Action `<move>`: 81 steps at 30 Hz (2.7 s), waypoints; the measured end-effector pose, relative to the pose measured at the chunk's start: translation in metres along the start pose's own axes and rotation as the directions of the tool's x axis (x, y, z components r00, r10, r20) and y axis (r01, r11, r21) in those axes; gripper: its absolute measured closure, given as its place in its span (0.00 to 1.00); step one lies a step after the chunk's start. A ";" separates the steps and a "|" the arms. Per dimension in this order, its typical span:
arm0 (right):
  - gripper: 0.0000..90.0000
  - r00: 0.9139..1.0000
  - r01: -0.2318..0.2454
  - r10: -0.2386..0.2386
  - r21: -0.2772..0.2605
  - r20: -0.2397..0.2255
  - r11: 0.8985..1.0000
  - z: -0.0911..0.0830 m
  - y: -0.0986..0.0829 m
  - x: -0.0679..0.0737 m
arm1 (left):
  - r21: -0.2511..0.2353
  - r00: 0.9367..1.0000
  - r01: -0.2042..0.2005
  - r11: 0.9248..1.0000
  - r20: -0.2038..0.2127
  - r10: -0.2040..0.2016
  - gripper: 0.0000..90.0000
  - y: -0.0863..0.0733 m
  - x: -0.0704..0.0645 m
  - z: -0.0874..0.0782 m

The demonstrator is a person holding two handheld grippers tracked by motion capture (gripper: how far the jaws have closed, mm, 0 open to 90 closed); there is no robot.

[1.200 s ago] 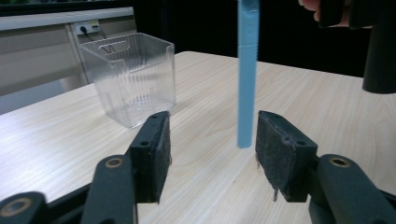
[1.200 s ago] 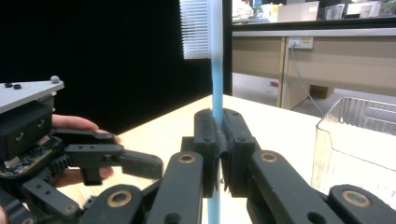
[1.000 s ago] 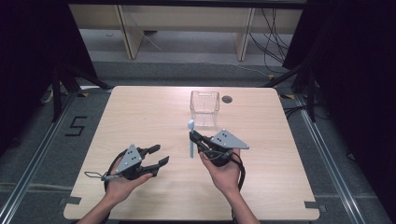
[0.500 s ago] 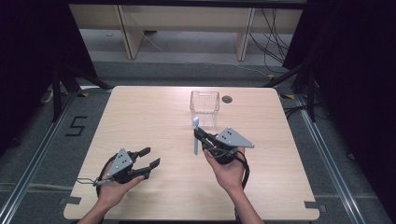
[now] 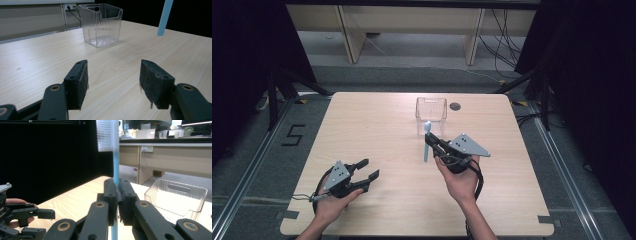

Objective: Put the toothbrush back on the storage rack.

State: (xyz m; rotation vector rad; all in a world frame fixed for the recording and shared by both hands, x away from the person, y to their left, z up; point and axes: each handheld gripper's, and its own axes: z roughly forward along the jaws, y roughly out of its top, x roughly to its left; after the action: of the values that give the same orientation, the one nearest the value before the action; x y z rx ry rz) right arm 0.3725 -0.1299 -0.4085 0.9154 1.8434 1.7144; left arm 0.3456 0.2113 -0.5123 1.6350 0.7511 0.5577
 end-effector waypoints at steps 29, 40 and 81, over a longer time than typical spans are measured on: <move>0.95 0.999 0.021 -0.019 -0.030 0.049 0.999 -0.005 0.013 -0.015 | -0.009 0.999 -0.009 1.000 -0.046 0.009 0.43 -0.011 0.003 0.001; 0.95 0.998 0.027 -0.025 -0.032 0.061 0.999 -0.005 0.019 -0.020 | -0.010 0.999 -0.010 1.000 -0.047 0.009 0.43 -0.011 0.003 0.001; 0.95 0.984 0.063 -0.052 -0.057 0.172 0.996 0.007 0.035 -0.058 | -0.009 0.999 -0.006 1.000 -0.050 0.005 0.42 -0.011 0.002 0.002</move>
State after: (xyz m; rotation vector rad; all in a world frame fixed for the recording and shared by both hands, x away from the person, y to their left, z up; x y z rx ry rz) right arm 0.4219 -0.1676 -0.3805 0.9430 1.6801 1.5978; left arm 0.3466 0.2121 -0.5233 1.6199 0.7796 0.6070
